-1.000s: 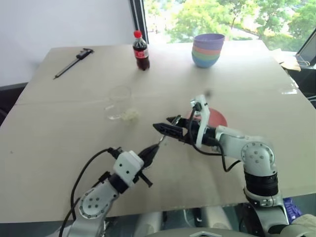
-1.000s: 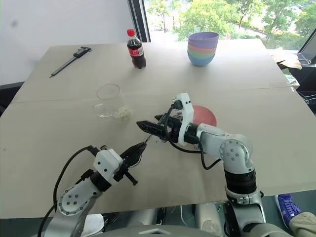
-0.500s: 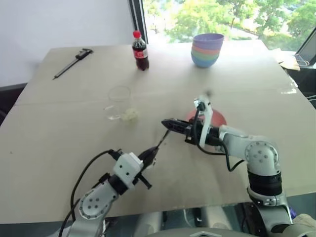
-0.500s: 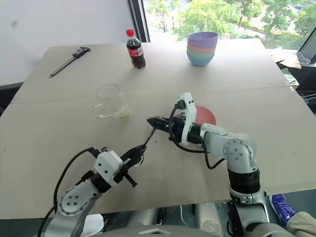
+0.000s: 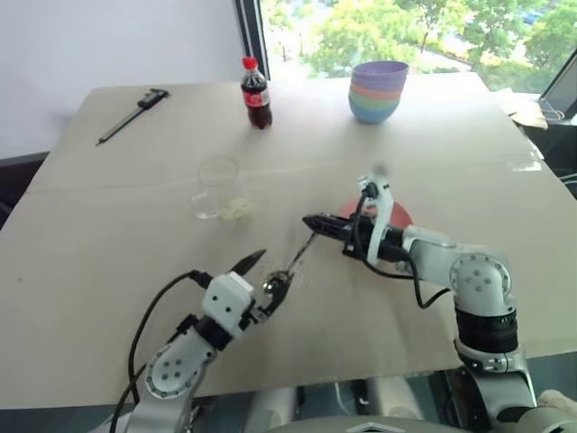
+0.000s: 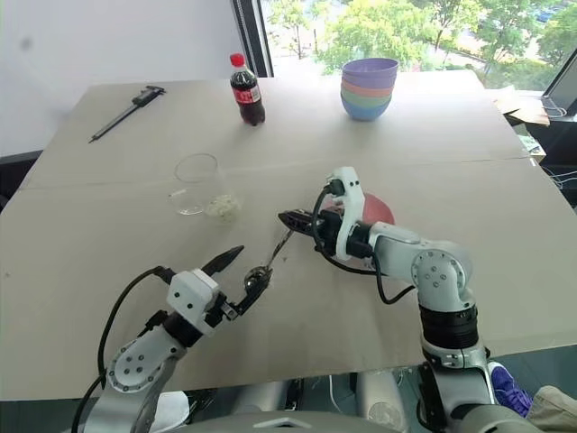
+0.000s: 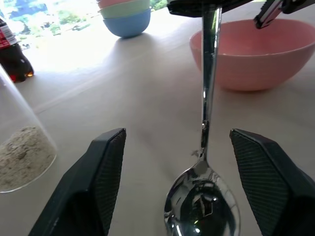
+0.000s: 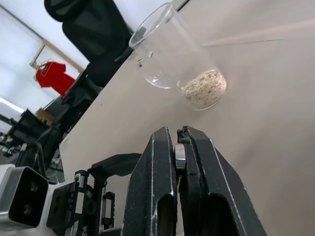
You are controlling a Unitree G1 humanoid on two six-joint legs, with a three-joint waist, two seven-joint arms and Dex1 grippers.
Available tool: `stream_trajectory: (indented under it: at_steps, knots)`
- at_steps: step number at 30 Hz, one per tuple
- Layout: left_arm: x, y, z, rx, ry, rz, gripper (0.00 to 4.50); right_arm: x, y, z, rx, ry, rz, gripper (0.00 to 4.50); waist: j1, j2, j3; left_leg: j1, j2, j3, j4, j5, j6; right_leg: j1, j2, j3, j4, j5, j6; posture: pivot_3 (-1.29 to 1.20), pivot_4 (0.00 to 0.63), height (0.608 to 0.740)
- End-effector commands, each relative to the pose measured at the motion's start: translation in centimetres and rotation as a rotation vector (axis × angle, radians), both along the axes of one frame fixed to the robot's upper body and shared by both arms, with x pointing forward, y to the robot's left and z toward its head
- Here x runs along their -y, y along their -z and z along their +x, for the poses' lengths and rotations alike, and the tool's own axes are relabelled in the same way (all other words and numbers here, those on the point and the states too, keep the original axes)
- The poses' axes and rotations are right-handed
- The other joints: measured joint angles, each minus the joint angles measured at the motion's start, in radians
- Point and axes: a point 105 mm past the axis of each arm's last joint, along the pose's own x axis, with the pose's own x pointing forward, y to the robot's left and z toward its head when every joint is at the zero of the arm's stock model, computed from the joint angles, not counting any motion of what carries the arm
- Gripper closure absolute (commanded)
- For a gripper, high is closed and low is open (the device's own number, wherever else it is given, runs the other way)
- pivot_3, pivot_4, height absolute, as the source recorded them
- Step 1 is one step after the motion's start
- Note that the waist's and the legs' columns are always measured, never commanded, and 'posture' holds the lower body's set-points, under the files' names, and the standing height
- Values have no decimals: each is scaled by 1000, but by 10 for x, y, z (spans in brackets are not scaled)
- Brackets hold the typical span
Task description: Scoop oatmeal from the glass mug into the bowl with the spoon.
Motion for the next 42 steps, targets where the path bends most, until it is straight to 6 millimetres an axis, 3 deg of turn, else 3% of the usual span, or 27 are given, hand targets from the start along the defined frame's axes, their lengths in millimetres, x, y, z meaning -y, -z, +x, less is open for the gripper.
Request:
stream_trajectory:
  at_steps: [1,7,10,14,21,29,42]
  knots:
    - [-31,-27,8,126,-241,32,1249,5,-24,7,18,20,82,4500,1,0,0,0,0,0,0,0,0,0,0,0,0,0,0,0,150,740]
    - [-83,-56,2,301,-551,58,1249,18,-38,25,-10,97,130,4500,1,0,0,0,0,0,0,0,0,0,0,0,0,0,0,0,150,740]
    - [-96,-49,13,250,-587,78,1249,26,-47,34,5,131,139,4500,3,0,0,0,0,0,0,0,0,0,-1,-1,0,0,0,0,150,740]
    - [-95,-35,36,159,-513,69,1249,33,-64,43,34,159,162,4500,1,0,0,0,-1,0,1,0,0,0,-1,-1,1,0,0,0,150,740]
    - [-108,-39,55,152,-508,83,1249,42,-75,51,43,216,181,4500,-2,0,0,-2,0,1,0,0,0,-4,0,0,5,0,0,0,150,740]
    - [-115,-38,74,122,-467,103,1249,55,-76,57,60,288,152,4500,-1,0,0,-16,-2,2,5,2,-4,-19,-2,2,13,0,0,0,150,740]
    - [-108,-41,98,136,-397,80,1249,63,-73,62,73,322,130,4500,-1,0,0,-16,-1,3,5,3,-4,-20,-2,3,14,0,0,0,150,740]
